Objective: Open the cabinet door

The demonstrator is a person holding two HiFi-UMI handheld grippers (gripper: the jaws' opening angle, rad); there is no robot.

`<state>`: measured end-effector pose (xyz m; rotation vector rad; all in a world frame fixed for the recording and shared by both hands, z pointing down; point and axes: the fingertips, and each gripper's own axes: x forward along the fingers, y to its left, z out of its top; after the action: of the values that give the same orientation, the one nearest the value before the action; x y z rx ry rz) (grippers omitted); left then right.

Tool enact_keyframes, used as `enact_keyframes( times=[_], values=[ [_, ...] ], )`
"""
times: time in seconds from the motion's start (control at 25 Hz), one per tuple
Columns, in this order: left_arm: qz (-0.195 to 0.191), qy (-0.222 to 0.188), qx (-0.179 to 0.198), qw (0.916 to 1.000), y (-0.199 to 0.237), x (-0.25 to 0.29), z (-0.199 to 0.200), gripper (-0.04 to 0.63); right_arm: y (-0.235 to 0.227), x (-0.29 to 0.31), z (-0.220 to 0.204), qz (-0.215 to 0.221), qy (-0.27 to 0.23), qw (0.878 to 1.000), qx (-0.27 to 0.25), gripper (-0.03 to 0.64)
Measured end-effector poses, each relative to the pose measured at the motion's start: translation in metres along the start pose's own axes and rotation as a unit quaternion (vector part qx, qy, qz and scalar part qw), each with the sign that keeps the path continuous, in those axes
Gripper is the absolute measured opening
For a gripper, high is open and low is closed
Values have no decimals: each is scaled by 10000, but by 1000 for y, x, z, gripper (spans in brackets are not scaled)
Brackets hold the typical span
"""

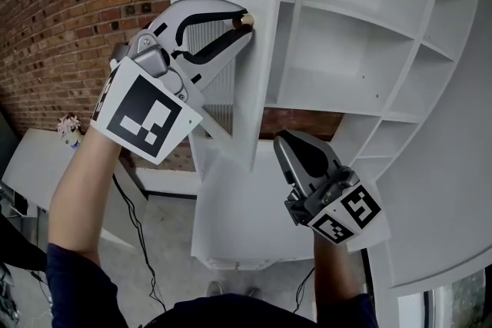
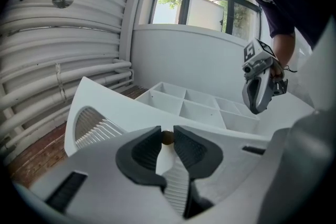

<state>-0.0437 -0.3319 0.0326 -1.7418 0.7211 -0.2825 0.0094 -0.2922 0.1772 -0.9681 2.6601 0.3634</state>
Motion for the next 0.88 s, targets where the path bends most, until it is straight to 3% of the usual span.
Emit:
enact_keyframes(
  times=[0.36, 0.88],
  values=[
    [31, 38, -55, 10000, 4, -16, 4, 77, 2, 3, 2, 202, 32, 9998, 47, 26],
    [43, 96, -31, 9999, 19, -77, -13, 78, 49, 33, 1, 312, 20, 9995, -8, 26]
  ],
)
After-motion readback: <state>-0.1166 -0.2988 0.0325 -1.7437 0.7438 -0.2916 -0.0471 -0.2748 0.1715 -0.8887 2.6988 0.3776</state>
